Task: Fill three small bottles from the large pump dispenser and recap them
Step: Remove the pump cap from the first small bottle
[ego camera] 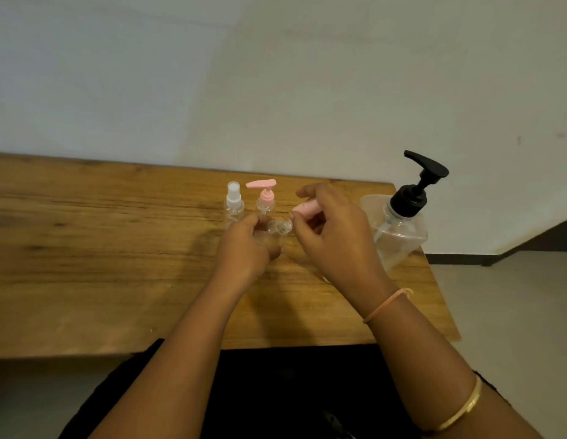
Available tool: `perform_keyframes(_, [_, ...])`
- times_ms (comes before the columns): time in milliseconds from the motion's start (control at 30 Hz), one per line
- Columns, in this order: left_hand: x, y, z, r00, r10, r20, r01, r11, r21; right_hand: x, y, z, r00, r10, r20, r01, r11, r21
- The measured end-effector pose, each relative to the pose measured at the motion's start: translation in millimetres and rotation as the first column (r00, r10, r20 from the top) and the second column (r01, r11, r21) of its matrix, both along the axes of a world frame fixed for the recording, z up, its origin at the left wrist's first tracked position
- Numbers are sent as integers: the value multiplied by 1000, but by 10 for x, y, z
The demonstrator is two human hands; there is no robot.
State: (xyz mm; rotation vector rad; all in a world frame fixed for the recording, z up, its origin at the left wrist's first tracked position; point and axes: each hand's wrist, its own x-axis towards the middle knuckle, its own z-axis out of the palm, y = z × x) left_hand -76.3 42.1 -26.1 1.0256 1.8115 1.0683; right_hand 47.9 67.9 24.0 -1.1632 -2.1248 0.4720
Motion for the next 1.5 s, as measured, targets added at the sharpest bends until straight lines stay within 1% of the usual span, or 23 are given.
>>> perform_keyframes(133, [-10, -13, 5, 996, 90, -20, -90, 996, -14, 134, -112, 65, 999, -47, -1, 46, 985, 165])
perform_keyframes(233, [-32, -50, 27, 986, 164, -10, -164, 986, 2, 243, -261, 99, 996, -89, -10, 90, 978, 188])
perform_keyframes(300, [-27, -83, 73, 981, 195, -17, -195, 981, 8, 299, -348, 111, 992, -112, 54, 106, 989, 101])
perform_keyframes(367, [-6, -116, 113, 978, 208, -18, -208, 978, 20, 332, -389, 17, 976, -105, 191, 115, 992, -43])
perform_keyframes(467, [49, -159, 173, 980, 196, -40, -194, 980, 39, 323, -402, -251, 931, -79, 357, 150, 973, -176])
perform_keyframes(567, [94, -185, 215, 982, 185, -38, -183, 982, 44, 282, -395, -500, 897, -83, 434, 204, 949, -239])
perform_keyframes(700, [151, -223, 255, 985, 168, -50, -165, 985, 50, 303, -390, -706, 843, -79, 532, 244, 938, -248])
perform_keyframes(833, [178, -244, 278, 985, 157, -69, -154, 987, 52, 296, -375, -809, 836, -100, 540, 259, 939, -227])
perform_keyframes(1067, [196, -262, 324, 986, 139, -92, -134, 989, 61, 279, -371, -787, 842, -108, 529, 261, 939, -224])
perform_keyframes(1500, [312, -279, 357, 988, 112, -110, -105, 992, 63, 375, -451, -589, 865, -76, 496, 268, 905, -329])
